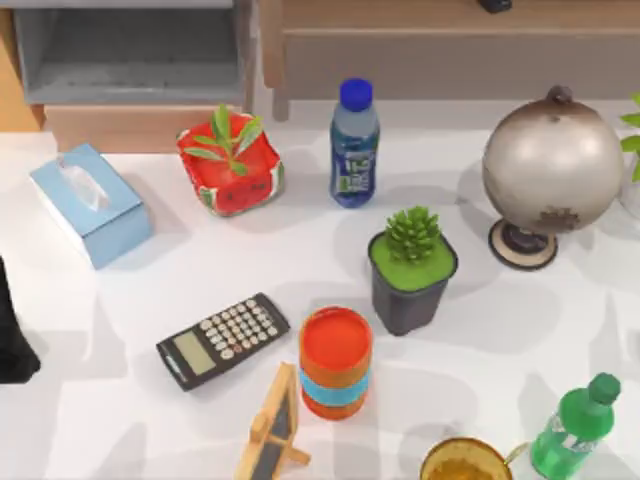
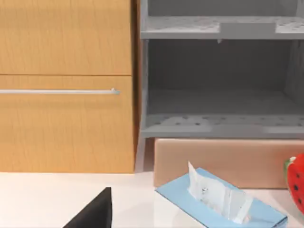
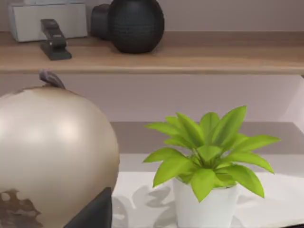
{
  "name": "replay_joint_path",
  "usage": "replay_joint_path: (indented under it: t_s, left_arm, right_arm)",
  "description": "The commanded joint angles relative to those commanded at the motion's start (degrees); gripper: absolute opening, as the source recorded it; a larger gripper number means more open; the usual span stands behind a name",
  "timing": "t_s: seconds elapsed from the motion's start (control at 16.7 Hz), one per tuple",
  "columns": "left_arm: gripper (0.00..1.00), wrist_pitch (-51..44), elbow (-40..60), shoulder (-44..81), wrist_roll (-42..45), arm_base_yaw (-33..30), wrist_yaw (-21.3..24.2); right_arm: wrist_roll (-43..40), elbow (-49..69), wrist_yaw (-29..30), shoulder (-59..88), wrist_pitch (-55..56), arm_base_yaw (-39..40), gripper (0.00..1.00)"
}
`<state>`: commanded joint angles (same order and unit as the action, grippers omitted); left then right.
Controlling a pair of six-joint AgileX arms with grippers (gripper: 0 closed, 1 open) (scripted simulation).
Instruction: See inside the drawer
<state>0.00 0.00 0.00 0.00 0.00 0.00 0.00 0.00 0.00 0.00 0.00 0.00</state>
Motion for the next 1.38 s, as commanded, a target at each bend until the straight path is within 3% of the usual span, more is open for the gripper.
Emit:
replay_joint_path:
  t_s: [0.3, 1.02, 1.2, 1.38]
  left_arm:
    - [1.0, 2.7, 2.6, 3.9, 0.2, -3.1, -3.3]
    - [1.0, 26.0, 25.0, 50.4, 0.8, -32.5, -32.0]
    - [1.0, 29.6, 28.5, 57.7, 1.0, -37.0, -36.5]
    - [1.0, 30.6, 29.5, 59.5, 1.0, -38.2, -37.7]
  right_arm:
    - [0.0, 0.0, 0.0, 0.0, 0.0, 0.0, 1.0]
    - [0.0, 0.0, 0.0, 0.0, 0.0, 0.0, 1.0]
    - [0.0, 0.0, 0.0, 0.0, 0.0, 0.0, 1.0]
    - [0.0, 0.0, 0.0, 0.0, 0.0, 0.0, 1.0]
